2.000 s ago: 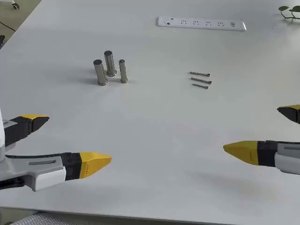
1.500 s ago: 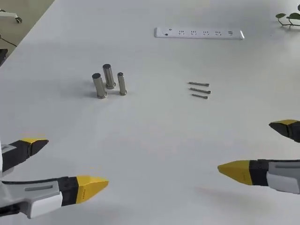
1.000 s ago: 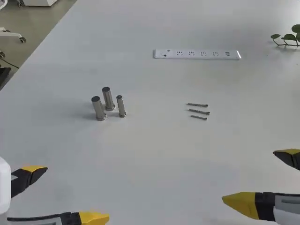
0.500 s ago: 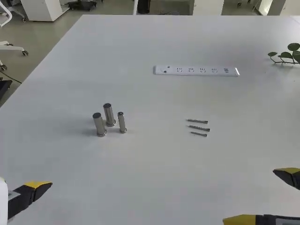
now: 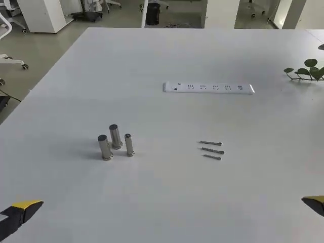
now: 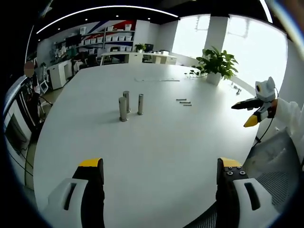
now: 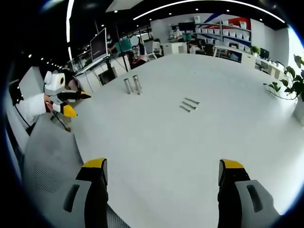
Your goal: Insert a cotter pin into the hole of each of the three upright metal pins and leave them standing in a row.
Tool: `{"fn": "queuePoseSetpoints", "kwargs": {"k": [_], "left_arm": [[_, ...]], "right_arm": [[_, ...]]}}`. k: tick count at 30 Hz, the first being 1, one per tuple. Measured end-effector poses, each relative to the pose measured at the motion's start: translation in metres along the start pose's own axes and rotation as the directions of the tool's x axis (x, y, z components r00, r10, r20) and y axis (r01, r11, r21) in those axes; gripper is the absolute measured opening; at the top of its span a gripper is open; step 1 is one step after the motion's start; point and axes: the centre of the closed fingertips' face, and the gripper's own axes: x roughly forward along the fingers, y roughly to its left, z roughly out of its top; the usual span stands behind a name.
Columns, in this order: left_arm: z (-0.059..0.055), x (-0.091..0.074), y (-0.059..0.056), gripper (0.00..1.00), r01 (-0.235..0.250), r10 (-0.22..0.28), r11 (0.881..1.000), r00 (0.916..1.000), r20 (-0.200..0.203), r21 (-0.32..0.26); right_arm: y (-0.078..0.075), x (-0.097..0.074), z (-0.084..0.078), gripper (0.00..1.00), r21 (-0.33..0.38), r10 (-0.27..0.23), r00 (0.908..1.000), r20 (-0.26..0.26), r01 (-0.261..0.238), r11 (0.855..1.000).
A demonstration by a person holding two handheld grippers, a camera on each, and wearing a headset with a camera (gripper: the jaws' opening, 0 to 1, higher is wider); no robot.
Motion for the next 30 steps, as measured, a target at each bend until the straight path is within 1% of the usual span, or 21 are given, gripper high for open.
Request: {"fn": "queuePoseSetpoints", "kwargs": {"k": [3, 5, 10, 13, 17, 22, 25, 30], "left_arm": [[0.004, -0.001, 0.002, 0.99, -0.004, 0.004, 1.0, 1.0, 0.006, 0.008], [0.004, 0.0, 0.003, 0.99, 0.0, 0.0, 1.0, 1.0, 0.003, 0.004], [0.003, 0.001, 0.004, 0.99, 0.002, -0.002, 1.0, 1.0, -0.004, 0.007], [0.005, 0.002, 0.003, 0.98, 0.011, -0.01, 1.0, 0.9999, -0.002, 0.014], [0.006, 0.003, 0.002, 0.97, 0.014, -0.014, 1.0, 0.9999, 0.004, 0.015], [0.008, 0.003, 0.002, 0.96, 0.019, -0.02, 1.0, 0.9998, 0.009, 0.022], [0.01, 0.004, 0.007, 0.95, 0.017, -0.017, 0.999, 0.9998, 0.009, 0.034], [0.019, 0.006, 0.02, 0.93, -0.002, 0.001, 0.998, 0.9997, 0.024, 0.055]], "right_arm": [[-0.001, -0.001, 0.003, 0.96, 0.006, 0.0, 1.0, 0.008, 0.0, 1.0], [-0.002, -0.002, 0.008, 0.95, 0.022, 0.004, 0.9996, 0.029, -0.004, 1.0], [-0.006, -0.006, 0.012, 0.95, 0.013, -0.013, 0.9993, 0.035, 0.012, 1.0], [-0.006, -0.009, 0.014, 0.95, 0.008, -0.018, 0.999, 0.042, 0.018, 1.0], [-0.008, -0.011, 0.013, 0.94, 0.014, -0.032, 0.9986, 0.043, 0.031, 0.999], [-0.007, -0.013, 0.01, 0.94, 0.018, -0.036, 0.9986, 0.038, 0.035, 0.999], [-0.008, -0.014, 0.009, 0.94, 0.028, -0.045, 0.9982, 0.041, 0.044, 0.999], [-0.007, -0.014, 0.007, 0.94, 0.024, -0.047, 0.9983, 0.034, 0.046, 0.999]]}}
